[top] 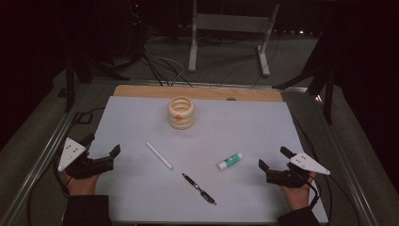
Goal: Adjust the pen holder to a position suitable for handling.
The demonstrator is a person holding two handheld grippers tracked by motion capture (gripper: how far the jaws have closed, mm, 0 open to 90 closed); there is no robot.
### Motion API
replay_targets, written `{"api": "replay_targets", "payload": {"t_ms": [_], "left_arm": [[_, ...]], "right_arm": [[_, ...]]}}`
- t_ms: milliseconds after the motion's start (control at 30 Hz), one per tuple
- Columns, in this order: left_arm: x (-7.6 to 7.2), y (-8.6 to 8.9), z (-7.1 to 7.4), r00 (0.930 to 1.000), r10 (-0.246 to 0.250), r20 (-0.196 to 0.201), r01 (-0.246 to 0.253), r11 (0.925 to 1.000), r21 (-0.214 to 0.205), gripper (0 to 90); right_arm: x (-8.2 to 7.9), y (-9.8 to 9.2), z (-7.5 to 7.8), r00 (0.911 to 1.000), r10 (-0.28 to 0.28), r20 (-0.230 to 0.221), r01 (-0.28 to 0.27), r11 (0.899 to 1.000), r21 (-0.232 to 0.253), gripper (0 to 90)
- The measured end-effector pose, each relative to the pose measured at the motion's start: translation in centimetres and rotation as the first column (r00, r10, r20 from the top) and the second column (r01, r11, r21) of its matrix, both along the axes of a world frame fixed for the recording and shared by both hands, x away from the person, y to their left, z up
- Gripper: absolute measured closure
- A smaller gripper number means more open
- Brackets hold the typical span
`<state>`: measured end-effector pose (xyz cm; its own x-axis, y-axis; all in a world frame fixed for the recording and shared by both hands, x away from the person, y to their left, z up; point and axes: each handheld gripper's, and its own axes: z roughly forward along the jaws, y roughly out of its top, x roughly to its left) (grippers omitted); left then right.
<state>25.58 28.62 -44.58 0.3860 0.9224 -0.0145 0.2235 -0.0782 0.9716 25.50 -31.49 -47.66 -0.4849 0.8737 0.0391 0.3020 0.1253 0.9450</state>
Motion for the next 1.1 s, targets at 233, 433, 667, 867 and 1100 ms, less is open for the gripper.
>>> {"api": "replay_targets", "payload": {"t_ms": [233,433,667,867,1100], "left_arm": [[-0.1,0.0,0.0,1.0,0.002,-0.006,-0.002,1.0,-0.004,0.4],[0.0,-0.3,0.1,0.9998,0.0,-0.018,0.0,1.0,0.008,0.4],[0.6,-1.0,0.3,0.9988,-0.01,-0.048,0.011,0.9996,0.028,0.4],[0.9,-1.3,0.6,0.9985,-0.016,-0.053,0.019,0.9991,0.039,0.4],[1.5,-1.5,1.2,0.9982,-0.025,-0.054,0.027,0.9986,0.045,0.4]], "right_arm": [[0.1,0.0,0.0,1.0,-0.002,0.0,0.002,1.0,0.02,0.2],[0.3,0.0,0.0,1.0,-0.005,0.007,0.005,1.0,0.023,0.2],[0.2,-0.1,0.0,0.9999,-0.008,0.011,0.008,1.0,0.015,0.2],[0.2,-0.1,-0.1,0.9999,-0.014,0.008,0.013,1.0,0.019,0.2],[0.3,-0.2,-0.1,0.9997,-0.022,0.007,0.022,0.999,0.03,0.2]]}}
